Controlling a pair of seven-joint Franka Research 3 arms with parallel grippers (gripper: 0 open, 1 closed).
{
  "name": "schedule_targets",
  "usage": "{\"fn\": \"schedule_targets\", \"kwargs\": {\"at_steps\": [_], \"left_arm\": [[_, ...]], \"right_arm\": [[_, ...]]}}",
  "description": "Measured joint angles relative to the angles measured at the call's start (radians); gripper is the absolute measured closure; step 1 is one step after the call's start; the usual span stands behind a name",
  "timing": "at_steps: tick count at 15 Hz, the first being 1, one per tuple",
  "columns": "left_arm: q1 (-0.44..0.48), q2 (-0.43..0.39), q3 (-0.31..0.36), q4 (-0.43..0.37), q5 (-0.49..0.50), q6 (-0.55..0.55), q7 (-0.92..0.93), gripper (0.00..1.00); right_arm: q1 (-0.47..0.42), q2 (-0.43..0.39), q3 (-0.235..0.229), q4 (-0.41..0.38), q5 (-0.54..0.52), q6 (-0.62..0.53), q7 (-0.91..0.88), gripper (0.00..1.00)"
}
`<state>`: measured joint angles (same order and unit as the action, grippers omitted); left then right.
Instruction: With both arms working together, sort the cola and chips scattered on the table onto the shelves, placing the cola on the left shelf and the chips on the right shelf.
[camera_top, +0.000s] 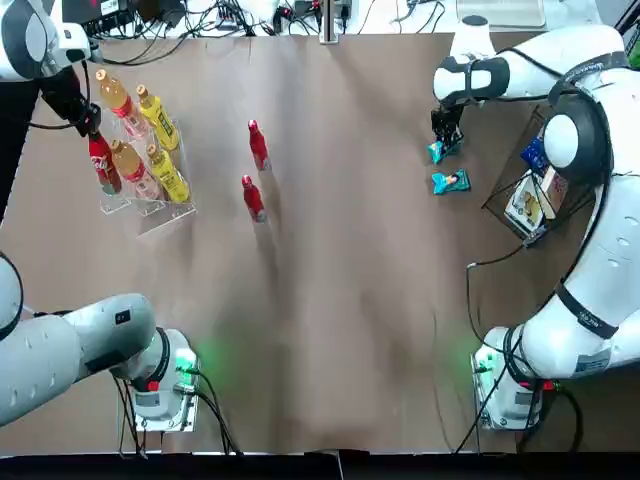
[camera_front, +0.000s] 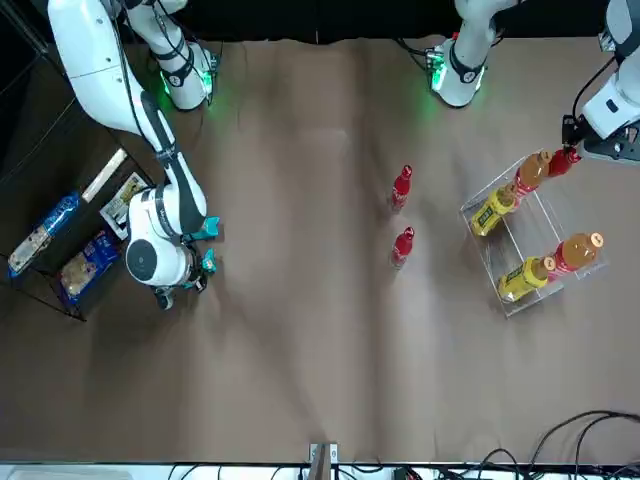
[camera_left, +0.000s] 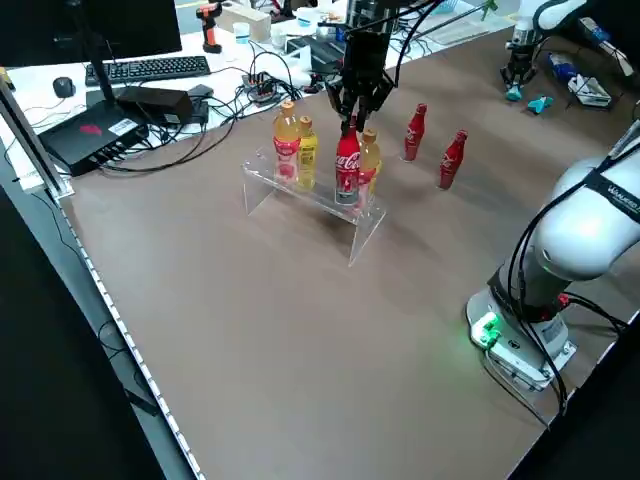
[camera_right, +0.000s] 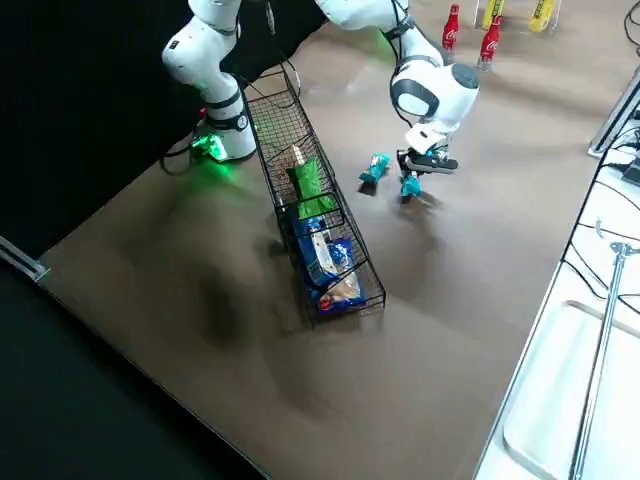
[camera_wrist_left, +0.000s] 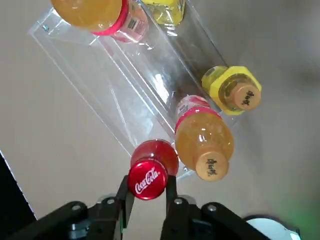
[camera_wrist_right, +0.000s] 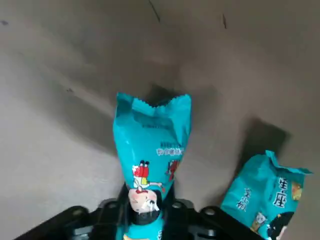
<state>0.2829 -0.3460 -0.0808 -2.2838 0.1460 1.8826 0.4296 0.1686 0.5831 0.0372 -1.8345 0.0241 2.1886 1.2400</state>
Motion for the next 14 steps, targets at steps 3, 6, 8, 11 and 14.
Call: {"fn": "schedule_targets", "kwargs": {"at_steps": [3,6,8,11,14], "left_arm": [[0.003,-0.002,0.0,-0.011,0.0,0.013,0.0,0.7],[0.003,-0.006,0.0,-0.016,0.0,0.015,0.0,0.69],[0.003,-0.007,0.0,-0.017,0.0,0.016,0.0,0.66],[0.003,-0.008,0.0,-0.019,0.0,0.017,0.0,0.4],[0.003,-0.017,-0.001,-0.011,0.0,0.014,0.001,0.14]], "right_arm": [[-0.001,-0.01,-0.03,0.081,-0.013,-0.041,0.027,0.77],[-0.008,-0.059,-0.074,0.235,-0.103,-0.3,0.009,0.77],[-0.021,-0.103,-0.081,0.354,-0.155,-0.518,-0.072,0.77],[-0.051,-0.156,-0.102,0.471,-0.187,-0.741,-0.247,0.77],[-0.081,-0.222,-0.145,0.519,-0.238,-0.865,-0.451,0.77]]}}
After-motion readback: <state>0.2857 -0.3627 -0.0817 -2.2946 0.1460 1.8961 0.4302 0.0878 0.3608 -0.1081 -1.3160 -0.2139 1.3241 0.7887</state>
